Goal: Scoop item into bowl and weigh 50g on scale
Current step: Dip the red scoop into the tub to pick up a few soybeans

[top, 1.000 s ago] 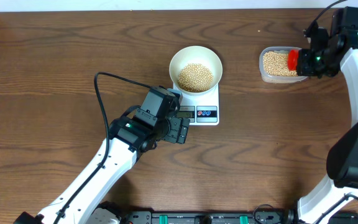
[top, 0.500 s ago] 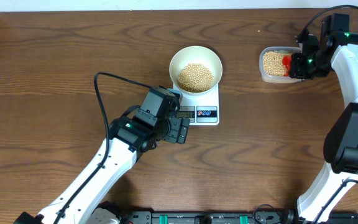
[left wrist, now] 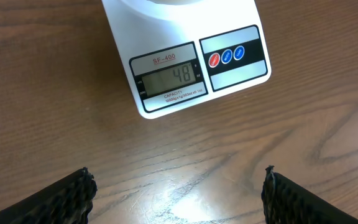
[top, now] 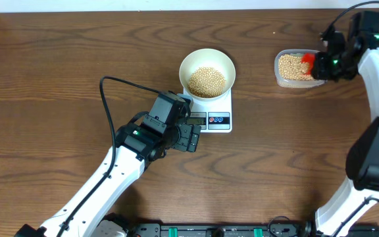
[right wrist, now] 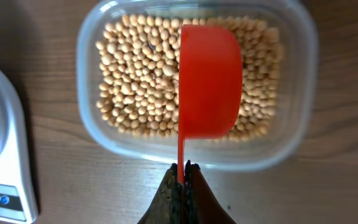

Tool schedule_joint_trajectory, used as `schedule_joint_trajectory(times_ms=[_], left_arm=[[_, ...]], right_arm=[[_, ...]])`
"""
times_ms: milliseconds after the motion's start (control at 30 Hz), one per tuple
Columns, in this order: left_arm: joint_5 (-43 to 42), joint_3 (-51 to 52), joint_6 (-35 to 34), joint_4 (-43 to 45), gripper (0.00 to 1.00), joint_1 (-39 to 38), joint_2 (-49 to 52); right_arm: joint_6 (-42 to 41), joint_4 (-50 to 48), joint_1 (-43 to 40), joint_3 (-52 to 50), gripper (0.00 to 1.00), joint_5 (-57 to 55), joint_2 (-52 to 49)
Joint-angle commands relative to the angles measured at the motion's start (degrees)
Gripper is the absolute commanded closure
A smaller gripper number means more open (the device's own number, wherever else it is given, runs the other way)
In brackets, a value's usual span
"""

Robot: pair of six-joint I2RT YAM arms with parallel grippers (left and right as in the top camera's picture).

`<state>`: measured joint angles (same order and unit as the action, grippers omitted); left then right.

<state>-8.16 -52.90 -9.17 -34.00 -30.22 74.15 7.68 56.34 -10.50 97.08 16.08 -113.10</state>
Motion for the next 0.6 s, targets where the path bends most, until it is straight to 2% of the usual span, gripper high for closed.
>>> schedule_joint_trajectory(times_ms=[0, 200, 567], left_arm=[[1.0, 0.1, 0.1, 0.0, 0.12, -0.1, 0.3], [0.9, 0.1, 0.1, 0.0, 0.12, -0.1, 0.3], [1.0, 0.1, 0.1, 0.0, 0.12, -0.1, 0.3]], right_arm=[[-0.8, 0.7, -0.3, 0.7, 0.99, 1.0, 3.5], [-0.8, 2.2, -0.3, 0.7, 0.99, 1.9, 3.5], [-0.3, 2.4, -2.0, 0.7, 0.99, 15.9, 3.5]])
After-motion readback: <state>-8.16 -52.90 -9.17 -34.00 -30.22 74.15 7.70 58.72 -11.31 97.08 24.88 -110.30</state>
